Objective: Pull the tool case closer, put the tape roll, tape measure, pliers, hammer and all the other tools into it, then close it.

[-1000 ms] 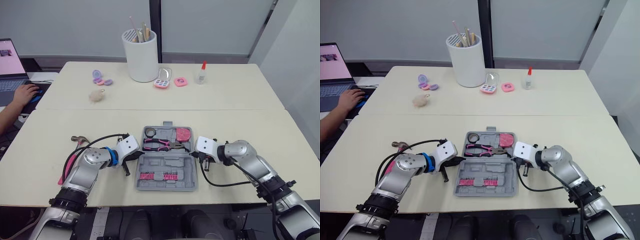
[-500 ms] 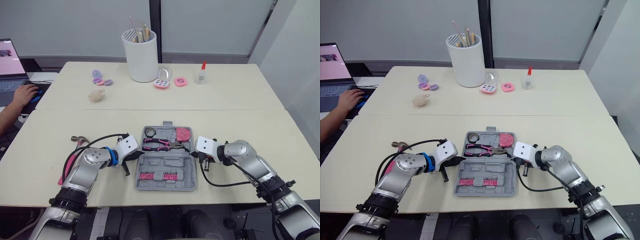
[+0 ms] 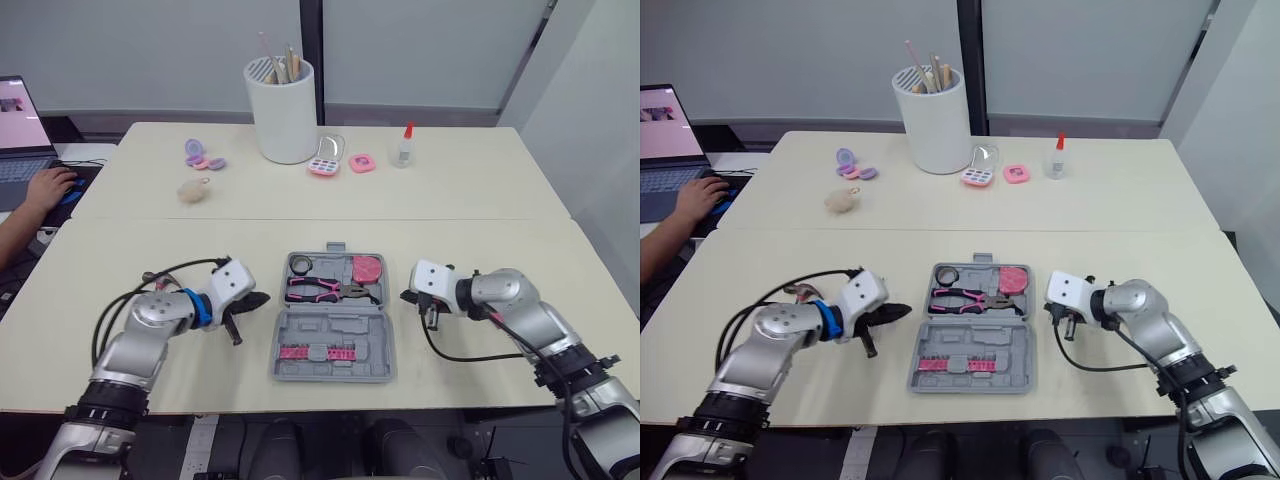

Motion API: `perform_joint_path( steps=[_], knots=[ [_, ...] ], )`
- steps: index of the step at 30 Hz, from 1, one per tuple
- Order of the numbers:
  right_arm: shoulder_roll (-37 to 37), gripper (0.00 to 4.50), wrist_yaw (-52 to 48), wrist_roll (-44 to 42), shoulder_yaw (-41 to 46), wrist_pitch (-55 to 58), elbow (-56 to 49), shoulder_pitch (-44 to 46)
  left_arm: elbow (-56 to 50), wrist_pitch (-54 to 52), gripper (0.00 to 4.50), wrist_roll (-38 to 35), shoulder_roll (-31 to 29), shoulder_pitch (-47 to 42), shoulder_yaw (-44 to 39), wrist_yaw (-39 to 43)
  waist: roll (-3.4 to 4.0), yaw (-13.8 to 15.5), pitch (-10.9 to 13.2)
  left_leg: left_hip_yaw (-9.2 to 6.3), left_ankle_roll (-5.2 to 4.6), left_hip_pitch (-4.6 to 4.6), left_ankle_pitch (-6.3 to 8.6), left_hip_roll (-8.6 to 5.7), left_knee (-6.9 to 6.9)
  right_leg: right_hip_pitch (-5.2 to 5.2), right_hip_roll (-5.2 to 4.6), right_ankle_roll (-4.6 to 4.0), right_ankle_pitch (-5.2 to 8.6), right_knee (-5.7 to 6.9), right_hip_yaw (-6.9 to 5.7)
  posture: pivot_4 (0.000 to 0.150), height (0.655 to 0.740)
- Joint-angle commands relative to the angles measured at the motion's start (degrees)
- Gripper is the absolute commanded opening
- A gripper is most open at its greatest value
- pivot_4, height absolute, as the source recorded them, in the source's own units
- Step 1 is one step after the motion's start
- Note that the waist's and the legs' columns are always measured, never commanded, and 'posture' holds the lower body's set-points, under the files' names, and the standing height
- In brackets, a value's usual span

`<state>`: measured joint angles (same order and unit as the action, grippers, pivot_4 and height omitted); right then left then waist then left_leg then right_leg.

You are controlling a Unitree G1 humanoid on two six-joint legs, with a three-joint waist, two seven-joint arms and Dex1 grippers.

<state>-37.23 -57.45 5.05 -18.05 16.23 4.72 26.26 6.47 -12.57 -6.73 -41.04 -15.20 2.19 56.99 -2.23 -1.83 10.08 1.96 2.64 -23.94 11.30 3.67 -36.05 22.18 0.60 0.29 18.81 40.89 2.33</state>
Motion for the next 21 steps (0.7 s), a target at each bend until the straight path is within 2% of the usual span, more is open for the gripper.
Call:
perform_joint_path(
  steps=[1, 4, 7, 10, 14, 17, 21],
  knots=[
    [-2.98, 0.44, -3.17, -6.49, 6.58, 2.99, -6.14, -1.21, -3.86, -1.21, 0.37, -6.12, -4.54, 1.79, -6.44, 4.66, 0.0, -0.12, 0.02, 0.01, 0.0, 0.01, 0.0, -0.01, 0.01, 0.0, -0.01, 0.0, 0.0, 0.01, 0.01, 0.15, 0.74],
    [-7.34, 1.03, -7.01, -12.91, 13.16, 6.78, -9.44, -2.58, -2.79, -5.19, 1.21, -13.25, -8.51, 3.25, -13.63, 9.04, 0.02, -0.17, 0.05, 0.01, 0.0, 0.01, 0.0, 0.02, 0.04, 0.02, -0.14, 0.0, 0.0, -0.01, 0.0, 0.15, 0.74],
    [-10.86, 1.69, -9.09, -17.94, 18.22, 10.37, -10.67, -2.88, -1.48, -7.93, 2.18, -17.17, -12.06, 4.34, -18.7, 11.82, 0.03, -0.11, 0.07, 0.01, 0.0, 0.02, 0.0, 0.01, 0.03, 0.02, -0.19, 0.0, 0.01, -0.02, -0.03, 0.15, 0.74],
    [-14.69, 2.39, -10.34, -22.94, 24.52, 15.32, -11.5, -3.45, 1.22, -9.39, 3.14, -19.04, -16.33, 6.0, -24.12, 14.09, 0.03, -0.17, 0.08, 0.03, 0.0, 0.03, 0.0, 0.01, 0.04, 0.02, -0.21, 0.01, 0.01, -0.03, -0.01, 0.15, 0.74],
    [-20.83, 3.43, -11.35, -26.63, 33.21, 19.08, -12.03, -7.72, 9.84, -9.0, 4.46, -19.46, -22.66, 8.88, -31.25, 17.8, 0.04, -0.08, 0.09, 0.04, 0.0, 0.03, 0.01, 0.02, 0.11, 0.05, -0.24, -0.01, 0.03, -0.09, -0.02, 0.15, 0.74],
    [-23.74, 4.46, -12.48, -28.02, 39.36, 19.2, -9.13, -12.1, 18.67, -8.27, 4.5, -18.78, -26.81, 9.03, -34.3, 19.36, 0.04, -0.06, 0.09, 0.07, 0.0, 0.03, 0.01, 0.02, 0.14, 0.07, -0.27, -0.02, 0.04, -0.1, -0.02, 0.15, 0.74],
    [-25.68, 4.46, -13.94, -27.56, 41.94, 16.38, -5.12, -16.55, 29.04, -6.66, 4.5, -18.1, -29.81, 7.43, -34.81, 20.76, 0.04, -0.07, 0.09, 0.15, -0.01, 0.06, 0.01, 0.01, 0.14, 0.08, -0.36, 0.07, 0.09, -0.11, -0.02, 0.15, 0.74]
  ],
)
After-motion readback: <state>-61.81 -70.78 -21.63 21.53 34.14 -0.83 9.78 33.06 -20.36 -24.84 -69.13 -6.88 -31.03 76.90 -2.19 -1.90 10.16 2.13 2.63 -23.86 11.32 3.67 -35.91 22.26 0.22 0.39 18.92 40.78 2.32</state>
